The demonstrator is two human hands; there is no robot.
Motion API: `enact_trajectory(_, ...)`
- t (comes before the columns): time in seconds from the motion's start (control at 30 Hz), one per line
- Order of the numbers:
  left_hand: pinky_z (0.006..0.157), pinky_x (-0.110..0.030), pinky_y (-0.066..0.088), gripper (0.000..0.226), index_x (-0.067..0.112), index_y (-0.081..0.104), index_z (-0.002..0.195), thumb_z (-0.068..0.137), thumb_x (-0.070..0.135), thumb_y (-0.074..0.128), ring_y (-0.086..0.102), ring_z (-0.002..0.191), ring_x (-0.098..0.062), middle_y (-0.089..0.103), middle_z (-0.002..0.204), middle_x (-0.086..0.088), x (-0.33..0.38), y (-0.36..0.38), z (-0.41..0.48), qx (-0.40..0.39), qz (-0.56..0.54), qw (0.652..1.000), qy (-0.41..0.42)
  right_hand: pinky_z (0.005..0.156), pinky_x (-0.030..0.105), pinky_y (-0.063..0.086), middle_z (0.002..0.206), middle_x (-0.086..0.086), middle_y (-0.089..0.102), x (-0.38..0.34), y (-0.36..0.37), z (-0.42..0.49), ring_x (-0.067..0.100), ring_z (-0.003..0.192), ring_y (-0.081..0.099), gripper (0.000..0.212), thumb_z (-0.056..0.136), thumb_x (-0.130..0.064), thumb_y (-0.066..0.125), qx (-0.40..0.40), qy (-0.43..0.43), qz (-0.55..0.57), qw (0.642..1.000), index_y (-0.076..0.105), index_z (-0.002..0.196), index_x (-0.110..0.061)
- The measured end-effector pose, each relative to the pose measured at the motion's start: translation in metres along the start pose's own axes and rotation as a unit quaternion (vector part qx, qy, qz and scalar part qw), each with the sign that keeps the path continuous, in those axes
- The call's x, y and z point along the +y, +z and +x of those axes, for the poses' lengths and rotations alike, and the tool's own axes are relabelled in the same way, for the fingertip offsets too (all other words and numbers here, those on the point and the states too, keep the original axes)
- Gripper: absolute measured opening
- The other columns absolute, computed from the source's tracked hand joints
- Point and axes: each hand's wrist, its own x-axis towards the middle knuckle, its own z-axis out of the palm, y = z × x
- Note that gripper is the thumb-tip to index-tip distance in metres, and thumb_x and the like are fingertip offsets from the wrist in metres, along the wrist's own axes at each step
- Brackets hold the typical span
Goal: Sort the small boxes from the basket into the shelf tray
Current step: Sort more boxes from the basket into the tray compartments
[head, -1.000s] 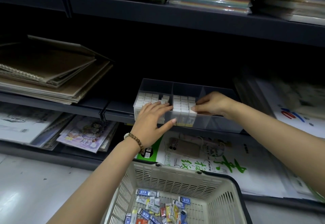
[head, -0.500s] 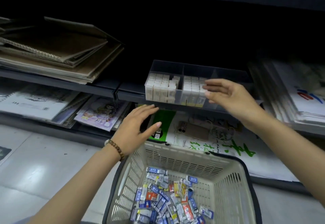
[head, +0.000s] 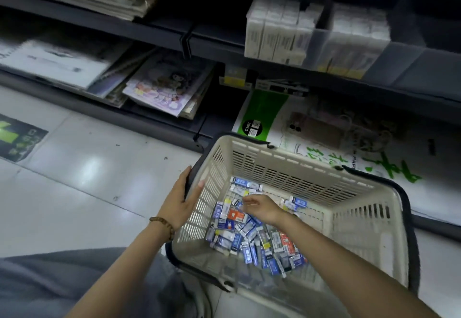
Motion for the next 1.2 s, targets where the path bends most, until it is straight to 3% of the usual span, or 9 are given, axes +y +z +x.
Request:
enact_trajectory(0.23,0.053,-0.001,0.037,0.055,0.021,0.047,0.128,0.082,0.053,0.044,0.051,0.062,0.014,0.05,0.077,0.018,-0.022,0.012,0.002,0.07,-0.027,0.997,-0.013,0.106,0.027,0.033,0.151,0.008,0.027,0.023,0.04,0.076,0.023,0.132,0.039,0.073,0.087,-0.026,0.067,-0.028,-0.011,-0.084,0.996,0.028,0.147,-0.011)
enact_trajectory(0.33,0.05,-0.004,0.037,0.055,0.021,0.049,0.125,0.081,0.054,0.046,0.05,0.056,0.012,0.048,0.071,0.018,-0.022,0.013,0.002,0.081,-0.041,0.996,-0.02,0.106,0.027,0.032,0.146,0.006,0.026,0.033,0.046,0.087,0.022,0.128,0.041,0.067,0.088,-0.025,0.065,-0.012,-0.037,-0.165,0.986,0.033,0.144,-0.006)
enact_trajectory(0.47,0.051,-0.004,0.036,0.055,0.02,0.05,0.124,0.08,0.052,0.047,0.049,0.056,0.012,0.048,0.071,0.019,-0.02,0.013,0.002,0.086,-0.046,0.995,-0.014,0.075,0.026,0.04,0.107,0.009,0.051,0.04,0.058,0.08,0.014,0.08,0.051,0.017,0.085,-0.01,0.066,0.046,-0.068,-0.086,0.993,0.053,0.096,-0.011)
enact_trajectory(0.6,0.065,-0.01,0.046,0.058,0.025,0.044,0.129,0.079,0.054,0.048,0.055,0.076,0.012,0.057,0.094,0.017,-0.02,0.013,0.0,0.089,-0.04,0.995,-0.007,0.065,0.026,0.041,0.078,0.002,0.048,0.031,0.059,0.062,0.017,0.067,0.047,0.019,0.086,0.001,0.062,0.045,-0.082,-0.006,0.996,0.046,0.087,-0.01)
enact_trajectory(0.73,0.097,-0.022,0.043,0.057,0.032,0.038,0.136,0.085,0.051,0.054,0.048,0.119,-0.003,0.046,0.133,0.009,-0.021,0.013,-0.003,0.104,-0.048,0.992,0.051,0.066,0.022,0.056,0.087,0.006,0.067,-0.019,0.035,0.035,0.014,0.069,0.067,0.014,0.089,-0.005,0.061,0.087,-0.104,0.238,0.962,0.053,0.1,-0.009)
enact_trajectory(0.87,0.103,-0.019,0.03,0.038,0.039,0.053,0.116,0.082,0.056,0.054,0.034,0.129,-0.001,0.038,0.14,0.01,-0.013,0.013,-0.004,0.098,0.027,0.991,0.089,0.066,0.018,0.055,0.081,0.005,0.074,-0.062,0.016,0.001,0.012,0.07,0.07,0.011,0.089,-0.006,0.057,0.013,-0.172,0.383,0.908,0.055,0.1,-0.005)
enact_trajectory(0.97,0.1,-0.005,0.023,0.02,0.045,0.056,0.103,0.083,0.051,0.054,0.032,0.126,0.001,0.04,0.134,0.016,0.001,0.012,-0.007,0.108,-0.012,0.99,0.094,0.069,0.019,0.055,0.081,0.003,0.074,-0.072,0.021,-0.014,0.011,0.072,0.069,0.007,0.089,-0.009,0.058,-0.019,-0.203,0.382,0.901,0.055,0.095,-0.01)
enact_trajectory(1.07,0.1,-0.015,0.031,0.014,0.045,0.057,0.1,0.088,0.036,0.054,0.041,0.12,-0.002,0.048,0.124,0.018,0.009,0.008,-0.011,0.115,-0.062,0.988,0.081,0.076,0.023,0.056,0.09,0.003,0.073,-0.065,0.024,-0.013,0.014,0.082,0.07,0.019,0.087,-0.025,0.057,-0.048,-0.202,0.401,0.892,0.059,0.1,-0.011)
enact_trajectory(1.2,0.081,-0.03,0.051,0.017,0.024,0.066,0.102,0.094,0.022,0.051,0.065,0.091,-0.014,0.071,0.096,0.003,0.011,-0.001,-0.015,0.123,-0.221,0.967,-0.016,0.096,0.033,0.05,0.123,0.01,0.063,-0.017,0.041,0.015,0.022,0.112,0.06,0.04,0.097,-0.033,0.044,-0.015,-0.075,0.187,0.979,0.057,0.124,-0.006)
